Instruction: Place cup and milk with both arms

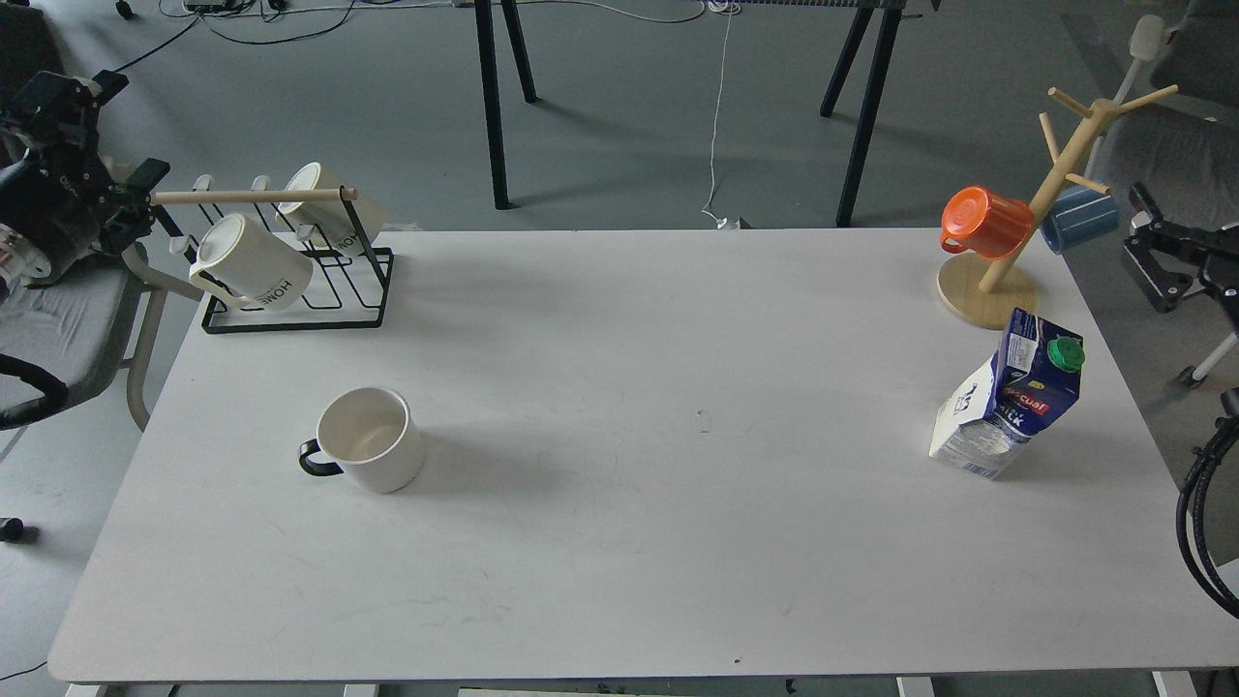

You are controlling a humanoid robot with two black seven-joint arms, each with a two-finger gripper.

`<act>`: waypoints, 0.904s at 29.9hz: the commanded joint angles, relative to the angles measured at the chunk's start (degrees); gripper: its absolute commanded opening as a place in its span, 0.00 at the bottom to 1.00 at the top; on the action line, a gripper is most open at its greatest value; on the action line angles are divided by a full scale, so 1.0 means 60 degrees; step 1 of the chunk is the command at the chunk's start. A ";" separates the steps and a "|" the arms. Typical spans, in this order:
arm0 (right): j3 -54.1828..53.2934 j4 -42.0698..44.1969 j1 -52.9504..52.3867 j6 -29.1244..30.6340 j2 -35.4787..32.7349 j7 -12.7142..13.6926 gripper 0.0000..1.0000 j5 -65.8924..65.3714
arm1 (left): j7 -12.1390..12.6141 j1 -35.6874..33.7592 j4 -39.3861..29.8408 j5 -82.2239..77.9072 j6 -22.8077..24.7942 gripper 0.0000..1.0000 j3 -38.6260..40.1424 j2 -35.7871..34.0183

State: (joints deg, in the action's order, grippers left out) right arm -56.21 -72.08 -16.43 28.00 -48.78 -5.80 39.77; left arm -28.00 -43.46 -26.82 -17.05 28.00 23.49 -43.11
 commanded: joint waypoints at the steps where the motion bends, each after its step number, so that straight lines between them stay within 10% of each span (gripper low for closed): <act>1: 0.0023 0.0001 -0.0030 0.0000 0.0015 -0.0014 0.97 -0.0008 | 0.0000 0.0065 0.0002 0.0131 -0.0001 1.00 0.0010 0.0008; 18: 0.0009 0.0001 -0.0044 0.0000 0.0001 -0.0014 0.97 0.0007 | 0.0000 -0.0154 0.0602 -0.0277 -0.0001 1.00 -0.0034 -0.0094; 27: -0.0094 0.0001 -0.0044 0.0000 0.0015 0.0001 0.97 -0.0008 | 0.0000 -0.2116 -0.0172 -0.7082 -0.0001 1.00 -0.0049 -0.0256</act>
State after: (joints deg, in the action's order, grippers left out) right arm -56.68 -72.12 -16.72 28.00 -48.77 -5.85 39.77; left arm -28.01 -52.34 -24.81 -44.00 28.01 23.16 -44.54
